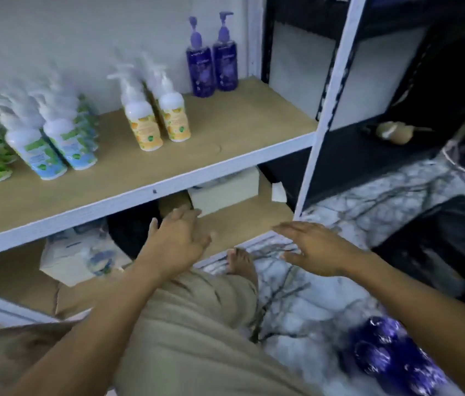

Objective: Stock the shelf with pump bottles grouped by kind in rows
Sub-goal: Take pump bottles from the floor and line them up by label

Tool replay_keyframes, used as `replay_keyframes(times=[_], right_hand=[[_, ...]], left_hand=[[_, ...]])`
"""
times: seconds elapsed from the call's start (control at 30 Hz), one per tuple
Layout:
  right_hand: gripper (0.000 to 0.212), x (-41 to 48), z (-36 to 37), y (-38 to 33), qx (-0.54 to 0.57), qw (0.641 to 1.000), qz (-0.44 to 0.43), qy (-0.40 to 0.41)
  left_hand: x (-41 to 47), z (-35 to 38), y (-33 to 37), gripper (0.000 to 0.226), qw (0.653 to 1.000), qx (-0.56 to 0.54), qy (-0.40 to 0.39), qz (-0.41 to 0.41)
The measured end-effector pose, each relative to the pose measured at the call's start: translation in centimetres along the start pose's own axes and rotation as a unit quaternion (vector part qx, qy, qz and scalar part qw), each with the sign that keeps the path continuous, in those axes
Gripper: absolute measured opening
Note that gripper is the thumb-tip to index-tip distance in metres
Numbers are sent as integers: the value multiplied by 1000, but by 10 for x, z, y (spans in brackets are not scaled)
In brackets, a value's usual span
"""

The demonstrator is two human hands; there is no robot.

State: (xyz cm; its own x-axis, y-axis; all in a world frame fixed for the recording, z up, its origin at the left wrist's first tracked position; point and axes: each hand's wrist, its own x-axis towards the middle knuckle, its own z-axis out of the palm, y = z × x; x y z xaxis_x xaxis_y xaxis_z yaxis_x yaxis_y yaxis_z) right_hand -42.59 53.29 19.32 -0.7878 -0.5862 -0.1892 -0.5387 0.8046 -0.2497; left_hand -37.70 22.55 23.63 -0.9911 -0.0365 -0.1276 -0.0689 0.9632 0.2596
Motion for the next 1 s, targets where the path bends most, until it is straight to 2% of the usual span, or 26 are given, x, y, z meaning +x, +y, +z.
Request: replay_keyframes(times=[0.13, 0.2, 0.27, 0.37, 0.53, 0.7, 0.83, 0.93, 1.0], right_hand=[[69, -78, 40, 62, 41, 993, 107, -28], [70, -114, 59, 88, 61, 984, 159, -42], [68, -147, 75, 110, 93, 972, 212, -46], [65, -186, 94, 133, 133, 951, 276, -49], [60, -221, 121, 156, 178, 929, 324, -19], [46, -238, 141, 172, 188, 917, 352, 7], [27, -255, 151, 175, 192, 908, 372, 25], [24, -277, 162, 170, 199, 906, 374, 16], [24, -295, 172, 165, 219, 902, 373, 23]], left_hand=[[9, 55, 75, 65, 983, 1, -120, 137], [13, 80, 107, 62, 967, -9, -180, 181], [17, 100, 135, 60, 954, 3, -206, 217], [18, 131, 175, 59, 932, 38, -254, 255], [9, 191, 235, 60, 894, 16, -356, 272], [-7, 241, 275, 51, 887, 3, -374, 269], [-26, 271, 292, 23, 893, 27, -349, 282], [-50, 278, 307, 28, 908, 66, -294, 293], [-69, 282, 319, 27, 902, 68, -264, 335]])
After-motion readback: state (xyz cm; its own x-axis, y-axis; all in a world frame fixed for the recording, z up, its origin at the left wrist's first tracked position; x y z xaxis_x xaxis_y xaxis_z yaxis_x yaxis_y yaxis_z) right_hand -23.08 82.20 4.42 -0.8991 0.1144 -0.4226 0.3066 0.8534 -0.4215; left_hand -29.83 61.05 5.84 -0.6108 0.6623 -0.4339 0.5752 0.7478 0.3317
